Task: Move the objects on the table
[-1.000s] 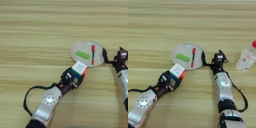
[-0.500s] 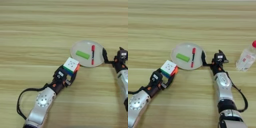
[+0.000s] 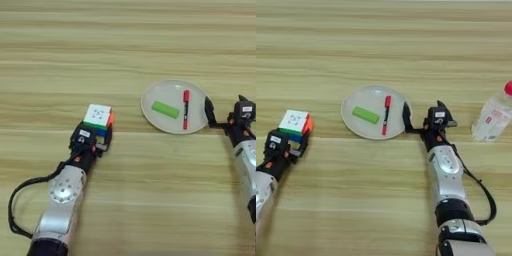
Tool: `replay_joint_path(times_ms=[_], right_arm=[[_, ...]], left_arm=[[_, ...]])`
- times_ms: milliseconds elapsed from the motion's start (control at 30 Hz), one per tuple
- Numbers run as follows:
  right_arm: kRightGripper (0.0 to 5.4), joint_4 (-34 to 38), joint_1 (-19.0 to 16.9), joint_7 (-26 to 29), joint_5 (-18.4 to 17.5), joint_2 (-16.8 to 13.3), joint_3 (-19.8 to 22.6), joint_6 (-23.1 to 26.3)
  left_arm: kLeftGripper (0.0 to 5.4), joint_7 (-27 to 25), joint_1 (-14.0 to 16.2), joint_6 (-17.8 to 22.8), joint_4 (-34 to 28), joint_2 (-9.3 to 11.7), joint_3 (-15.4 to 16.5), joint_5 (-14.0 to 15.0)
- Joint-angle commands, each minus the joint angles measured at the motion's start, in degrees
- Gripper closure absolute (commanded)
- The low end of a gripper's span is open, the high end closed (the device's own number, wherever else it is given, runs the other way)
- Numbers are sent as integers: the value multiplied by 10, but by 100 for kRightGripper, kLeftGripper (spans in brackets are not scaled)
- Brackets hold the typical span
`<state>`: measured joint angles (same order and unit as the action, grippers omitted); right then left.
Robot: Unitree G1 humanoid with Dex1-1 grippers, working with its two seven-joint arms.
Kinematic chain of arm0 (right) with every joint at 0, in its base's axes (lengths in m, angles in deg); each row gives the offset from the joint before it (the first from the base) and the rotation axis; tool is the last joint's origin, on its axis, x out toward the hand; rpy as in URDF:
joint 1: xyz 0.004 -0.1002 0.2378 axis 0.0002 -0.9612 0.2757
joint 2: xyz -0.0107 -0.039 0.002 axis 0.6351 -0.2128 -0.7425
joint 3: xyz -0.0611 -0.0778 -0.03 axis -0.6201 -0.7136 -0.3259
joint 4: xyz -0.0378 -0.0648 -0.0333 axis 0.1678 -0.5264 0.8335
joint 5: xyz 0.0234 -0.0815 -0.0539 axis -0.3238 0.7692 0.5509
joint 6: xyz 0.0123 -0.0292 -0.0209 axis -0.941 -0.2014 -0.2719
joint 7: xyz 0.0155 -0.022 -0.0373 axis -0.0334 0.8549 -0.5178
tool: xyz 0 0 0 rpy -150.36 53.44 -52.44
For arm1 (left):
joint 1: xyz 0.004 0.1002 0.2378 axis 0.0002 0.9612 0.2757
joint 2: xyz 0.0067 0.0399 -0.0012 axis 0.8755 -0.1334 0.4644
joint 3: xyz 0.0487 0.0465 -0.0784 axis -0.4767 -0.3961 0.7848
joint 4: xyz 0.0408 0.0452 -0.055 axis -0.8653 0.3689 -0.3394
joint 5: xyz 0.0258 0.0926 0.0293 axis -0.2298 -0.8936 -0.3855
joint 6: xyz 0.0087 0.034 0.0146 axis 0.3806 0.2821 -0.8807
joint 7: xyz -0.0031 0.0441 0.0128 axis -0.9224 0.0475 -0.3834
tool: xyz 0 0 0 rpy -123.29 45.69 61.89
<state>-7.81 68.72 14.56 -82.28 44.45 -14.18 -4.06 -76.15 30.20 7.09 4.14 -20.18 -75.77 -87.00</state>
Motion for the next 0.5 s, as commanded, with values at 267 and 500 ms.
replay_joint_path(times_ms=[267,500], right_arm=[[0,-1,6,-2,2,1,-1,3],[0,2,5,-2,2,1,-1,4]], left_arm=[[213,30,-59,-2,89,-4,23,3],[165,42,-66,-9,113,-3,20,-5]])
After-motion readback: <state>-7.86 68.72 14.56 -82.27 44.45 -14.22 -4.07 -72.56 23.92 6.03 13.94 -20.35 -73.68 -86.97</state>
